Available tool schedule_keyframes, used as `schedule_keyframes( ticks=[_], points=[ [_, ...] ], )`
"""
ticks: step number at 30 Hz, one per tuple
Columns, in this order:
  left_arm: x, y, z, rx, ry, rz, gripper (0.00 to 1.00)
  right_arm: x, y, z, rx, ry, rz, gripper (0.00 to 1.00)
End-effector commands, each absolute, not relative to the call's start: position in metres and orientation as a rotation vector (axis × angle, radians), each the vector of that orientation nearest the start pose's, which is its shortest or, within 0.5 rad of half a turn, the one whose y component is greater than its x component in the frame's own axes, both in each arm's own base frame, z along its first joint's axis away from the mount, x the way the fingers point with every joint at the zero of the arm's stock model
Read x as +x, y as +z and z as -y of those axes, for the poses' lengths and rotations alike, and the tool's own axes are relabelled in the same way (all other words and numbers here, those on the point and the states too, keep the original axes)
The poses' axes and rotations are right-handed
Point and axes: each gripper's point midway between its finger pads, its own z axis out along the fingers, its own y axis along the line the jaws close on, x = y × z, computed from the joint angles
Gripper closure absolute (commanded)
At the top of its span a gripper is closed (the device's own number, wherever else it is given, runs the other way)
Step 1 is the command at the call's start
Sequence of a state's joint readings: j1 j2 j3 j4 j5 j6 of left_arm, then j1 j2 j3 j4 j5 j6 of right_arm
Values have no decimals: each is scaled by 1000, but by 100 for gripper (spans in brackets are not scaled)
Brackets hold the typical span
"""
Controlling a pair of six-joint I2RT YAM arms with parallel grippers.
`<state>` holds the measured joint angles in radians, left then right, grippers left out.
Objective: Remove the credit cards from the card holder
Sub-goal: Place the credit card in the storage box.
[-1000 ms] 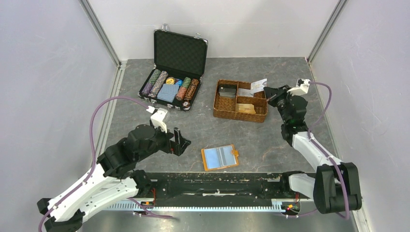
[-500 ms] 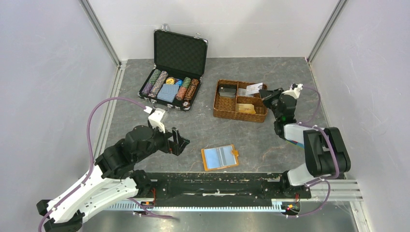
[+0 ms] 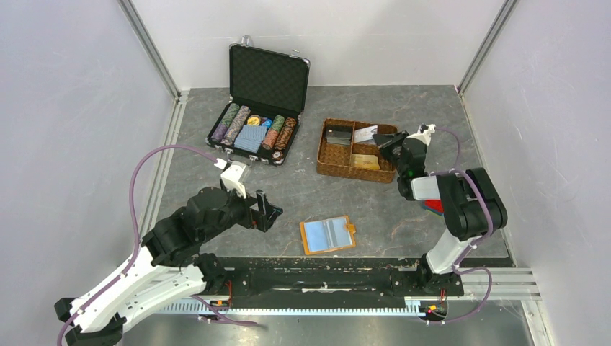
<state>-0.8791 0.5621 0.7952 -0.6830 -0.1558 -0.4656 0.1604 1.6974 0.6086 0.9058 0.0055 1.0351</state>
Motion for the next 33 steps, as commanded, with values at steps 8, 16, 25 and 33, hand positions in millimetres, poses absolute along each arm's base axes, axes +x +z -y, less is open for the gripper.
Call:
schedule_keyframes(
  ticks=[8, 16, 25, 33],
  points=[
    [158, 230, 169, 377, -643, -2019, 0, 471, 128, -106, 845, 868, -1583, 100],
    [158, 231, 168, 374, -646, -2012, 0, 478, 116, -109, 872, 873, -1607, 100],
    [158, 232, 168, 373, -646, -2008, 0, 484, 102, -111, 883, 833, -1672, 96],
    [158, 232, 168, 376, -646, -2006, 0, 489, 92, -115, 878, 815, -1731, 85]
  ],
)
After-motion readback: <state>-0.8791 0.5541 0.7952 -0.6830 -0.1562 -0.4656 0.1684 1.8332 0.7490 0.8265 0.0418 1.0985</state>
